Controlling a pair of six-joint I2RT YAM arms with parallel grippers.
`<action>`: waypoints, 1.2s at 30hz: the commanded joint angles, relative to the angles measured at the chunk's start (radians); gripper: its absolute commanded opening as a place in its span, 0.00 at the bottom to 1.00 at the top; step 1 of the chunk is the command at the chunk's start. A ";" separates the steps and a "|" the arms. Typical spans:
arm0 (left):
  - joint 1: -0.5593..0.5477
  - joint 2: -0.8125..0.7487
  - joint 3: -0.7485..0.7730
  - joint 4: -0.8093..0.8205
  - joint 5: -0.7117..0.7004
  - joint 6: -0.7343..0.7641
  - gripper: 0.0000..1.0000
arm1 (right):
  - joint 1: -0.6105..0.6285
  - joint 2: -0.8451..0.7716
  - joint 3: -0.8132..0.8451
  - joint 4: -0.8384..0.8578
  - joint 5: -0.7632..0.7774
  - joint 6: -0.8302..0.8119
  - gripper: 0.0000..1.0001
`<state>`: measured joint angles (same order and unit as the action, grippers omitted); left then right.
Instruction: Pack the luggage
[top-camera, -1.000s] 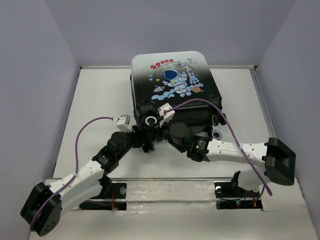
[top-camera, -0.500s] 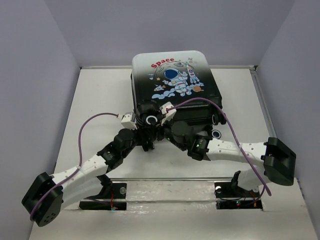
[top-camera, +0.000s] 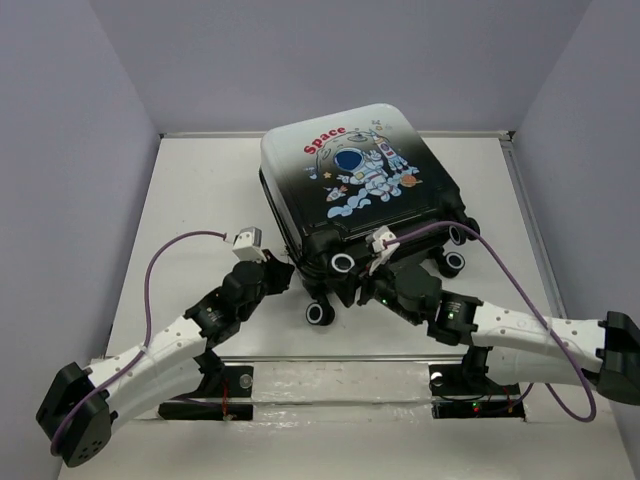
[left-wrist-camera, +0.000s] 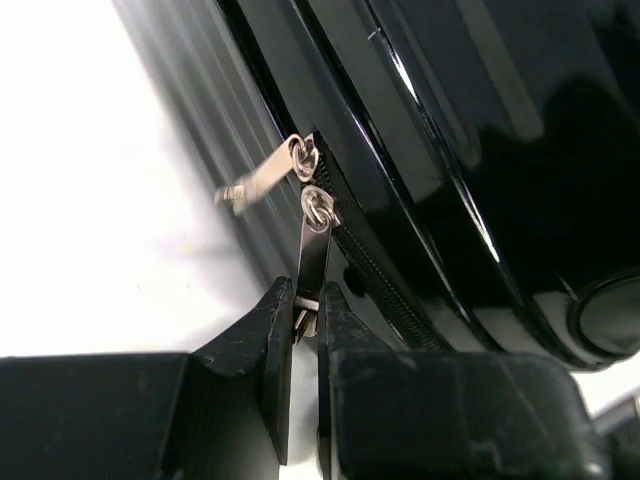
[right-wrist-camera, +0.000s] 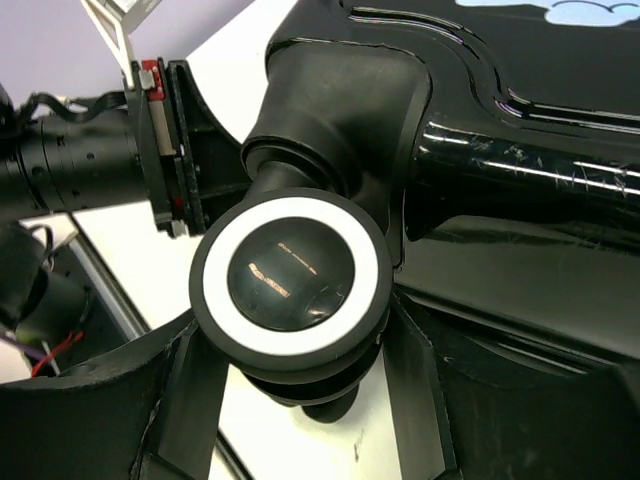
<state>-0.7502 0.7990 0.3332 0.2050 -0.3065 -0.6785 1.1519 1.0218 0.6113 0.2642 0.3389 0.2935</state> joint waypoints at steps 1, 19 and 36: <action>0.083 -0.035 0.033 -0.079 -0.332 0.000 0.06 | 0.006 -0.176 0.005 -0.071 0.036 0.042 0.07; 0.302 -0.352 0.251 -0.183 -0.068 0.028 0.99 | 0.046 0.108 0.148 0.058 -0.185 0.050 0.07; 0.302 -0.570 0.434 -0.438 0.127 0.146 0.99 | 0.127 0.025 0.384 -0.290 0.005 -0.065 1.00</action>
<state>-0.4477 0.2928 0.7830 -0.2459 -0.2298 -0.5747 1.2530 1.2713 0.9611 0.0338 0.3195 0.2909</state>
